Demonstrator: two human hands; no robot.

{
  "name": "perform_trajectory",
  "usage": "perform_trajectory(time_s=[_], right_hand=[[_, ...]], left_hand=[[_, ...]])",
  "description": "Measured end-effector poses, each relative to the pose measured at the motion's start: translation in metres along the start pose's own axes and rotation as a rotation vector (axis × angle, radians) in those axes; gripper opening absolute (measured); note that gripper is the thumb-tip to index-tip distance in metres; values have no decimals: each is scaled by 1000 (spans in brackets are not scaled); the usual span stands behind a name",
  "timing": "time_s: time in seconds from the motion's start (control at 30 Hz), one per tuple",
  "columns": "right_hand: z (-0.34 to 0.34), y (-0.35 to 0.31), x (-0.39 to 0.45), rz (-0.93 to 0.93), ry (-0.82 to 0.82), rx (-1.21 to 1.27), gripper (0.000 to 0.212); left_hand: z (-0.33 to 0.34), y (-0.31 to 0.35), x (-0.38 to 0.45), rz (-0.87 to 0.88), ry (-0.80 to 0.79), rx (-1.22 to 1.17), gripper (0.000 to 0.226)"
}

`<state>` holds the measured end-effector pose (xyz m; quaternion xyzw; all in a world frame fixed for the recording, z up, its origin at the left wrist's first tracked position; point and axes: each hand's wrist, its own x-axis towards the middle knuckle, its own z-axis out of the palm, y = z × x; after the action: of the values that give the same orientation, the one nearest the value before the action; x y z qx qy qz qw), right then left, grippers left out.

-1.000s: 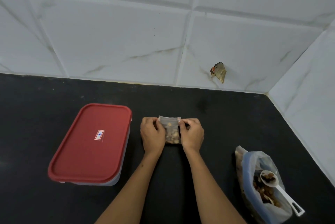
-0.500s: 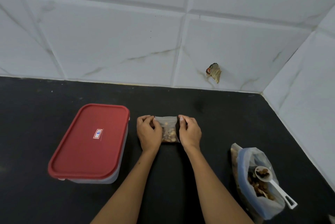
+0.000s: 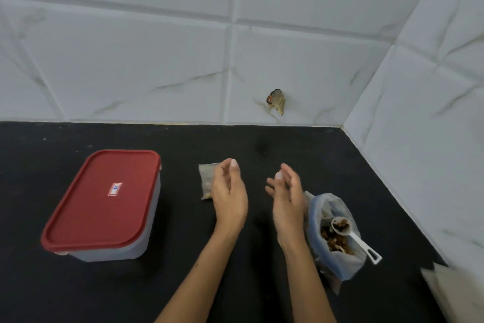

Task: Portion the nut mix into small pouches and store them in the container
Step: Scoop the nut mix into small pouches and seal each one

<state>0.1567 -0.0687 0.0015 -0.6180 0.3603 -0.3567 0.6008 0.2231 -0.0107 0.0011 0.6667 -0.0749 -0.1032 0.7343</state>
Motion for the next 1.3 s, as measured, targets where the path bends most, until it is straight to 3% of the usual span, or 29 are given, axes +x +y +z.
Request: perform_trajectory(time_s=[0.17,0.3,0.47,0.6,0.7,0.8,0.87,0.97,1.13,1.3], right_hand=[[-76,-34,-18,-130,322,30,24],[-154,-28,-29,-159,600,-128,19],[-242,-3,-60,74,851,-444,26],[-291,19,-67,269,873,-626,33],[-312,32,-62,391,804,-747,38],[-318,41,-57,440,710,-844,37],[-320,43,-55,456,696,-896,36],[-322,43,-55,432,764,-921,32],[-318,45,-60,318,910,-908,25],[-306,27,-63,135,1066,-865,23]], left_hand=[[39,21,-55,-159,-252,-213,25],[76,19,-94,-351,-510,-264,37],[123,-7,-162,-517,-874,-52,33],[147,-12,-201,-517,-1089,160,62],[158,-9,-219,-550,-1165,178,64],[168,-13,-231,-582,-1188,171,84],[175,-14,-236,-614,-1169,126,71],[181,-14,-238,-664,-1145,78,56],[178,-8,-239,-687,-1162,52,75],[171,-2,-230,-663,-1170,79,62]])
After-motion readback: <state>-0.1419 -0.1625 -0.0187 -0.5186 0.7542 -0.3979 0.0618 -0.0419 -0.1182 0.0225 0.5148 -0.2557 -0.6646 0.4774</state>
